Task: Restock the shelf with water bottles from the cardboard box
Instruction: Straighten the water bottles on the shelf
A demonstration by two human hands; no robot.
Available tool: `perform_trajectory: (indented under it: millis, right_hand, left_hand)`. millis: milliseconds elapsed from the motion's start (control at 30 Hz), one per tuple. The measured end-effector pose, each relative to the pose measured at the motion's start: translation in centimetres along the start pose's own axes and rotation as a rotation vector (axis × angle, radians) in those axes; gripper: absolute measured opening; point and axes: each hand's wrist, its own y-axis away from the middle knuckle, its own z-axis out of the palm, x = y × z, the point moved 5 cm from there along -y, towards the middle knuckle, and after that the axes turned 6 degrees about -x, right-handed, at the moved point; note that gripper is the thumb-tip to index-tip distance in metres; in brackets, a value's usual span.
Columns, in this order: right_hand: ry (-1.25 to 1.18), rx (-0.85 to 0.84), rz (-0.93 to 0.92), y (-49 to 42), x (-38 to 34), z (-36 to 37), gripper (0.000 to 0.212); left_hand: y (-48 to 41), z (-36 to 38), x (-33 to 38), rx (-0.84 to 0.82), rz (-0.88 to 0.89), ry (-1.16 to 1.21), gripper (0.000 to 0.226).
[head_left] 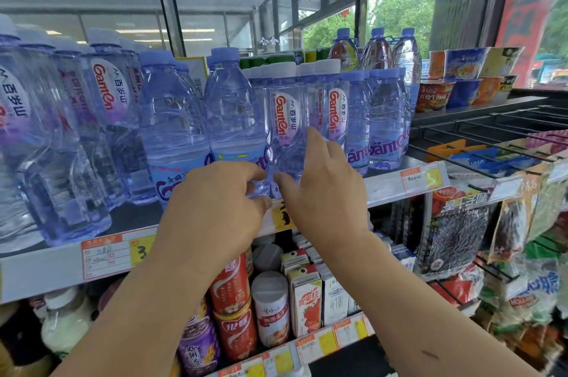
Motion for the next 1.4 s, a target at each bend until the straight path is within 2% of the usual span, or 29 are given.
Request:
perform_trajectory:
  millis: [167,300,400,567,833,1000,1233,1400]
  right_hand:
    - [-0.050,-0.054,-0.001,0.4,0.6,0.2,0.074]
    - [-0.121,0.012,-0.042,2.5,1.3,-0.1,0.058]
    - [-0.155,0.053,-0.017,6.0,3.2,-0.3,0.044]
    - [-0.091,-0.022,0.098,13.6,8.9,-0.4,0.032]
    - [-0.055,-0.289,0.466,31.1,23.7,0.1,0.032]
    - [-0.039,-0.402,0.755,46.4,35.3,0.6,0.023]
    - [0.002,-0.641,1.012,65.5,47.9,5.6,0.022]
    - [-0.013,-0.764,1.133,77.5,54.8,14.1,0.039]
  left_hand:
    - [0.7,0.2,-0.4,-0.033,-0.003,0.040,0.041]
    - [1.4,1.9,-0.2,-0.082,0.036,0.105,0.038]
    - [2.4,4.9,0.2,-0.157,0.077,0.163,0.038]
    - [4.7,12.0,2.4,-0.281,0.120,0.268,0.035]
    - [13.0,29.3,8.7,-0.620,0.122,0.331,0.044]
    - [21.0,42.6,11.5,-0.844,0.072,0.266,0.035]
    - [32.0,60.5,9.8,-1.012,-0.050,0.206,0.045]
    - [38.7,73.7,6.4,-1.035,-0.075,0.196,0.046]
